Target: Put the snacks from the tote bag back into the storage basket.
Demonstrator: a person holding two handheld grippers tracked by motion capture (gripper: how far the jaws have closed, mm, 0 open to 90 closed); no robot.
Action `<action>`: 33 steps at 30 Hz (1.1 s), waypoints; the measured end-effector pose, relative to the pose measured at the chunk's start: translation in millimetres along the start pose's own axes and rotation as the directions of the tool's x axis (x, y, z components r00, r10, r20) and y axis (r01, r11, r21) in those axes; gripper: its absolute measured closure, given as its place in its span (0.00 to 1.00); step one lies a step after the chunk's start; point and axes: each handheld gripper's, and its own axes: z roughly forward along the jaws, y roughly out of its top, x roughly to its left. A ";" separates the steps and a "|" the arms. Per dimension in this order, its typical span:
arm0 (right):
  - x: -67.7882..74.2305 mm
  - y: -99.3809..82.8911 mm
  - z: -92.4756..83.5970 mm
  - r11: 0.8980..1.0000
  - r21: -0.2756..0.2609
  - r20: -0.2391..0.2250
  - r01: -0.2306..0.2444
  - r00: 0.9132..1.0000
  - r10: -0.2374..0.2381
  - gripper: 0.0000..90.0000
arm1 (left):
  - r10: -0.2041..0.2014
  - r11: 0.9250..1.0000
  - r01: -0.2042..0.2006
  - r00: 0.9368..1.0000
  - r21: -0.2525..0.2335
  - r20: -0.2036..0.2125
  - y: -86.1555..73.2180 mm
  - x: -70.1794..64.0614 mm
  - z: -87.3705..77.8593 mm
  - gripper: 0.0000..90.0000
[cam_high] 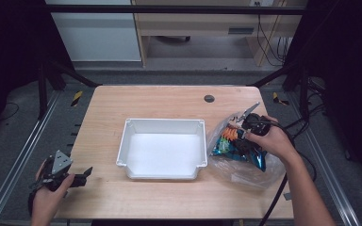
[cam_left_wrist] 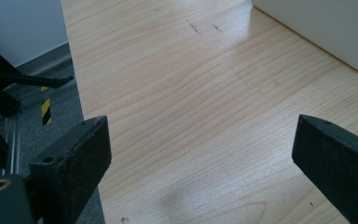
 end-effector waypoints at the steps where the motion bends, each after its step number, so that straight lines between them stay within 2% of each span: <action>1: 0.1 -0.1 0.5 1.000 0.002 0.006 0.000 1.000 0.000 0.08 | -0.002 1.000 0.002 1.000 -0.001 0.000 0.1 -0.3 0.4 0.05; 5: 0.6 -1.8 4.5 1.000 -0.001 0.007 -0.006 1.000 0.006 0.08 | 0.004 1.000 -0.004 1.000 0.005 0.007 0.2 -2.4 1.5 0.05; 8: 0.6 -3.6 10.4 1.000 0.023 0.014 -0.003 1.000 0.003 0.08 | 0.012 1.000 -0.013 1.000 0.013 0.014 -0.5 -4.0 2.0 0.05; 17: 0.4 -7.2 21.7 0.999 0.046 0.003 -0.009 1.000 0.009 0.08 | 0.022 1.000 -0.022 1.000 0.016 0.018 0.1 -5.6 2.9 0.05; 27: 3.5 -8.4 43.7 0.994 0.108 -0.015 0.003 1.000 -0.002 0.07 | 0.023 1.000 -0.023 1.000 0.014 0.020 0.3 -6.1 2.0 0.05; 33: 2.8 -10.0 46.0 0.994 0.112 -0.019 0.008 1.000 -0.006 0.07 | 0.041 0.999 -0.042 0.999 0.012 0.035 2.1 -9.5 3.1 0.04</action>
